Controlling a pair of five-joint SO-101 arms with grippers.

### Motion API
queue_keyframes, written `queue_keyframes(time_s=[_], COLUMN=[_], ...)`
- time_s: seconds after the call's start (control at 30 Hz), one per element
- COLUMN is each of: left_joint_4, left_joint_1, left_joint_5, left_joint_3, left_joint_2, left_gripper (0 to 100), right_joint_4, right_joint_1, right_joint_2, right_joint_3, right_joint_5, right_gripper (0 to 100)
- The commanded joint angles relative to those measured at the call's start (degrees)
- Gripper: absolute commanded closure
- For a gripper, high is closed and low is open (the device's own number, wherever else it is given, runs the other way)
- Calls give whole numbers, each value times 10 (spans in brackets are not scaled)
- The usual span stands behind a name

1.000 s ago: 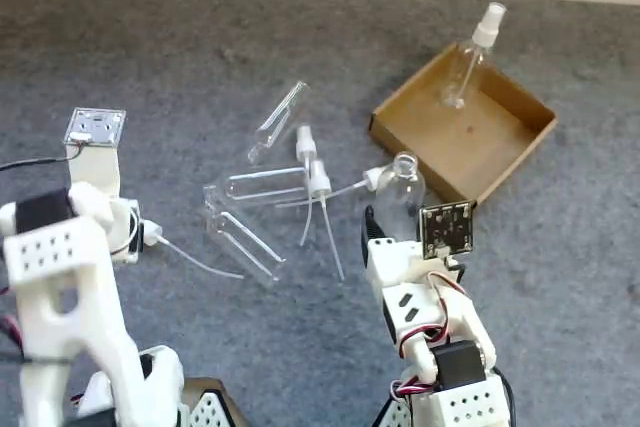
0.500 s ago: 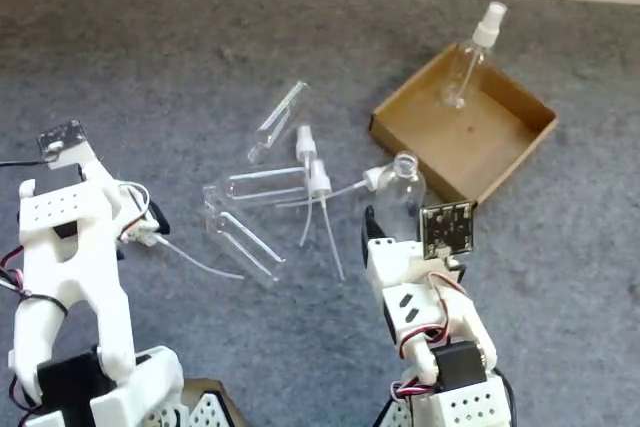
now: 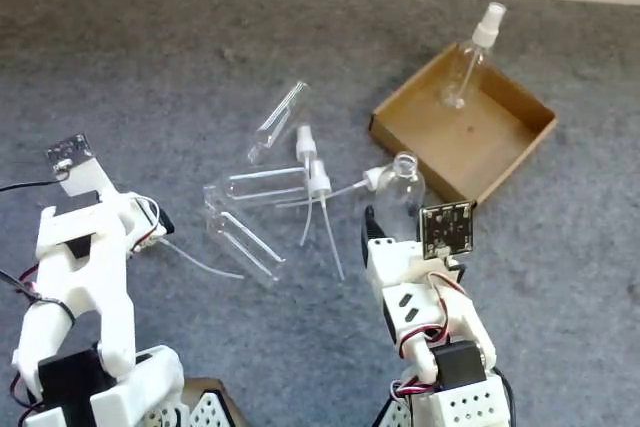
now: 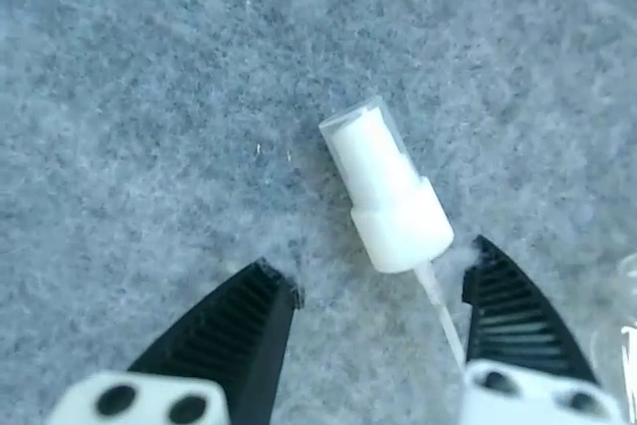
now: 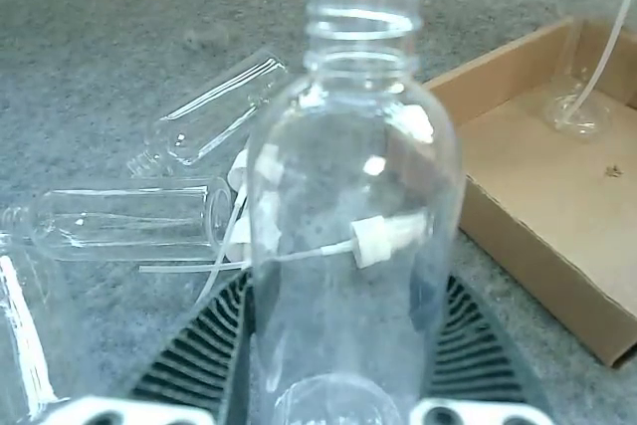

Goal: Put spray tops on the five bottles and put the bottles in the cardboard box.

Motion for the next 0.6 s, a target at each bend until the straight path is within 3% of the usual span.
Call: queue_keyframes(time_s=[0.0,0.13,0.33,0.57], left_joint_4=[-13,-52,-71,-68], left_joint_1=[27,44,44,100], left_joint_5=[4,4,0,-189], left_joint_3=[-4,-2,-19,-85], left_joint_2=[-1,-1,-4,-2], left_gripper=[856,992,962,951], right_joint_4=[-15,-15,-15,-15], right_joint_1=[-6,-6,-6,-6], right_joint_2=[-11,-11,-11,-11], right_joint_3=[36,36,36,36], right_joint_5=[-1,-1,-1,-1], right_gripper=[871,871,871,871])
